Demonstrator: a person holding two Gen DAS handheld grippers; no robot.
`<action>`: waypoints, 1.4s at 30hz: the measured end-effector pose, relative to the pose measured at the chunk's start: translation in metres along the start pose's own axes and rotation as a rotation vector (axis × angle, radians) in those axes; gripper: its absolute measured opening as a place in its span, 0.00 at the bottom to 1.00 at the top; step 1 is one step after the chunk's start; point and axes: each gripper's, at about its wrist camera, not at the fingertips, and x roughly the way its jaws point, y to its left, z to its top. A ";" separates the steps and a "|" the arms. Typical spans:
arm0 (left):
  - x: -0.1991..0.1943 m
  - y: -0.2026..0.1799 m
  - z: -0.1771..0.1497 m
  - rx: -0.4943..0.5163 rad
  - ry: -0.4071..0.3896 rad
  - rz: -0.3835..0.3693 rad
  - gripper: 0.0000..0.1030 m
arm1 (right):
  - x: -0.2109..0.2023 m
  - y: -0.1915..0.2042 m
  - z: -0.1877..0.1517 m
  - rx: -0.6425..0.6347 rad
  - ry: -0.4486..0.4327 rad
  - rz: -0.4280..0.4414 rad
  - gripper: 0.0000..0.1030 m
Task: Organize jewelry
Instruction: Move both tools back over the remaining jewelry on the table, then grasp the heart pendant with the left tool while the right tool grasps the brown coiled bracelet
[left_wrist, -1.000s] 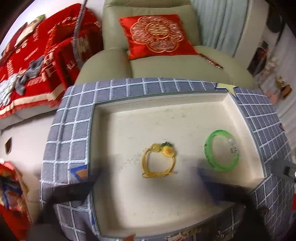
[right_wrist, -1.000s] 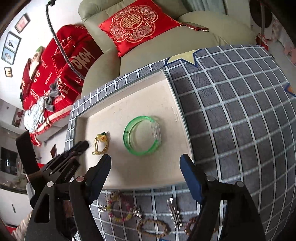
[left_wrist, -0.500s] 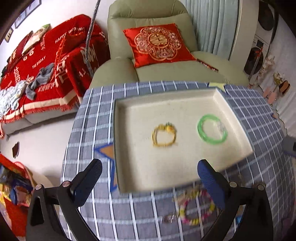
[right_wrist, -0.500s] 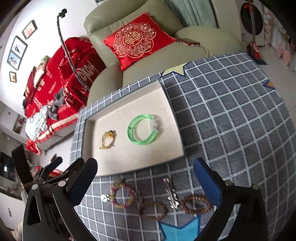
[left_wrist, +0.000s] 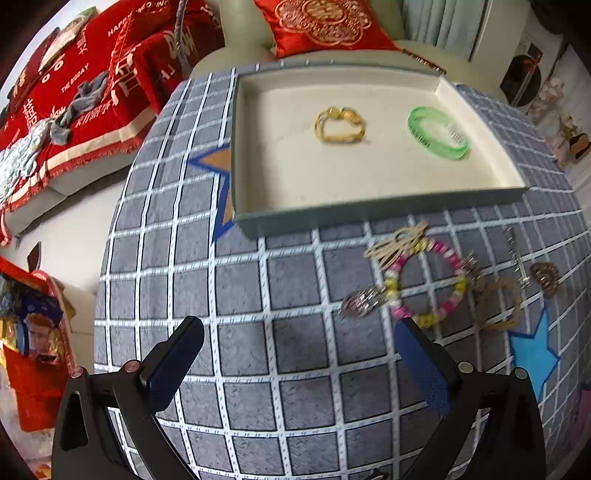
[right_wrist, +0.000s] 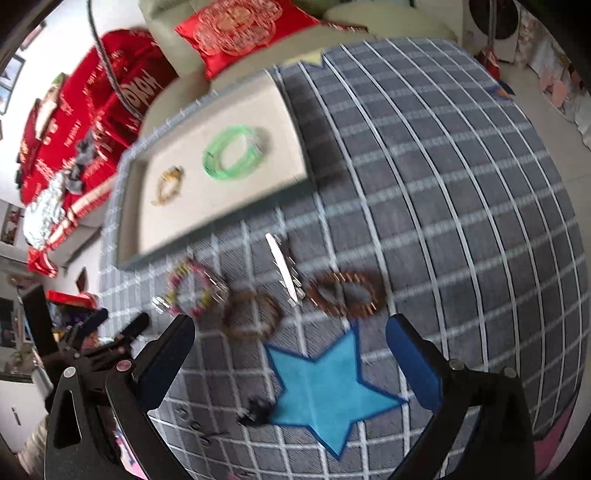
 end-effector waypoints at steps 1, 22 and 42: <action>-0.002 0.001 -0.006 0.002 0.003 0.007 1.00 | 0.003 -0.003 -0.003 0.003 0.010 -0.009 1.00; -0.011 -0.021 -0.002 0.147 -0.049 0.005 1.00 | 0.025 -0.049 0.012 0.040 0.026 -0.169 1.00; -0.012 -0.048 0.001 0.202 -0.061 -0.086 0.64 | 0.063 0.000 0.025 -0.202 0.027 -0.287 0.50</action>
